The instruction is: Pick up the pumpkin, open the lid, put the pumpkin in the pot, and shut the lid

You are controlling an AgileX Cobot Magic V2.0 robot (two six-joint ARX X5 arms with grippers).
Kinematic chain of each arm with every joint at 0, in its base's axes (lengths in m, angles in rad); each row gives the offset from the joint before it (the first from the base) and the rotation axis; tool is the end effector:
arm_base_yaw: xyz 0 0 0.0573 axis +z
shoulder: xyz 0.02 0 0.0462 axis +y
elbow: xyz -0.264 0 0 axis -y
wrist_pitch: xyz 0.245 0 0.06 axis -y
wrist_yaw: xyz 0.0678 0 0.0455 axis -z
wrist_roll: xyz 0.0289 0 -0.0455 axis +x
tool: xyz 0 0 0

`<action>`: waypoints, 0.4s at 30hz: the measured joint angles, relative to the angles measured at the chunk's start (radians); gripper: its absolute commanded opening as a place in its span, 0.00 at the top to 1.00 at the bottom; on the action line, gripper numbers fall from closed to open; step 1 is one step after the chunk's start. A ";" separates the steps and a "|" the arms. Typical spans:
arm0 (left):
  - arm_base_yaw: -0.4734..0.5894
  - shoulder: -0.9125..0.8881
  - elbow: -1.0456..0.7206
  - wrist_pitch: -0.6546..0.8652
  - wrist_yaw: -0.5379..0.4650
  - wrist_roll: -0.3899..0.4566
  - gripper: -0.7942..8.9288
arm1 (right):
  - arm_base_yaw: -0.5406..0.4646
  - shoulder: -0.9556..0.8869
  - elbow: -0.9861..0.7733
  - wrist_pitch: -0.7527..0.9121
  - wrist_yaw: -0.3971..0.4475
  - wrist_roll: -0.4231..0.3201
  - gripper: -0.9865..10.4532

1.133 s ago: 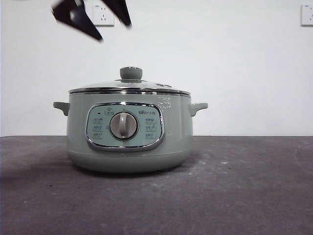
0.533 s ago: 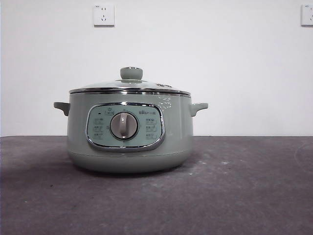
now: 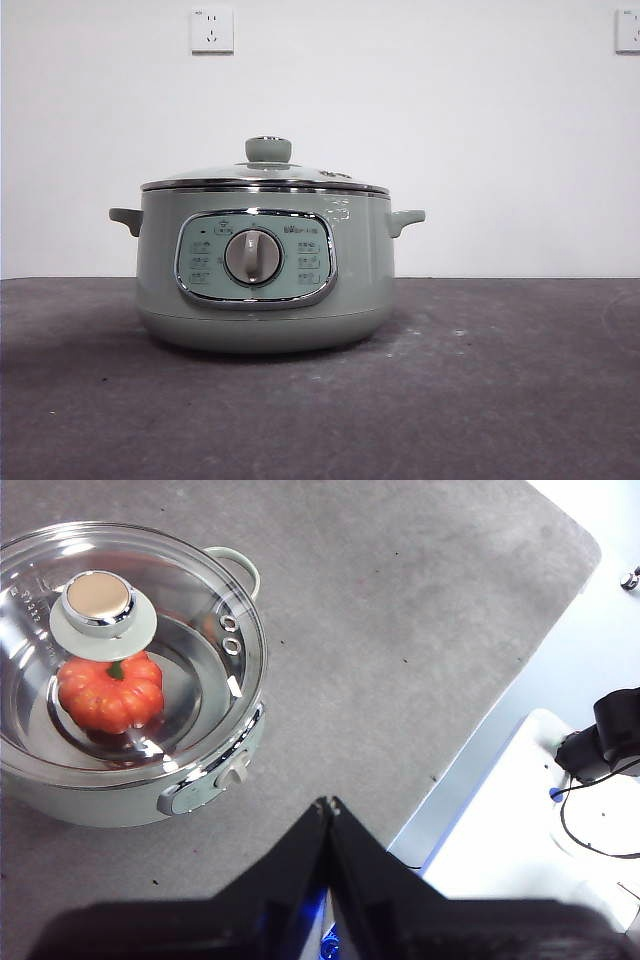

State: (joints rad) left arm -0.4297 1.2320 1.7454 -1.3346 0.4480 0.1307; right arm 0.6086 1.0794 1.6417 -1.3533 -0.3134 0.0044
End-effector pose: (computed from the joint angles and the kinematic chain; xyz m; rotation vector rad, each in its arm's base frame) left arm 0.1586 -0.0864 0.4564 0.1073 0.7915 -0.8806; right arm 0.1079 0.0860 0.4499 -0.1165 0.8114 0.8702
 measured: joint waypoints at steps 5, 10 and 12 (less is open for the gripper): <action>0.000 0.000 0.000 0.000 0.000 0.000 0.92 | 0.000 -0.006 0.000 0.000 0.025 0.015 0.91; 0.000 0.000 0.000 0.000 0.000 0.000 0.92 | 0.000 -0.007 0.000 0.000 0.029 0.028 0.91; 0.000 0.000 0.000 0.000 0.000 0.000 0.92 | 0.000 -0.007 0.000 0.000 0.029 0.030 0.91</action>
State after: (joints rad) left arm -0.4297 1.2320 1.7454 -1.3346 0.4477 0.1307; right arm 0.6086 1.0721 1.6417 -1.3533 -0.2848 0.0345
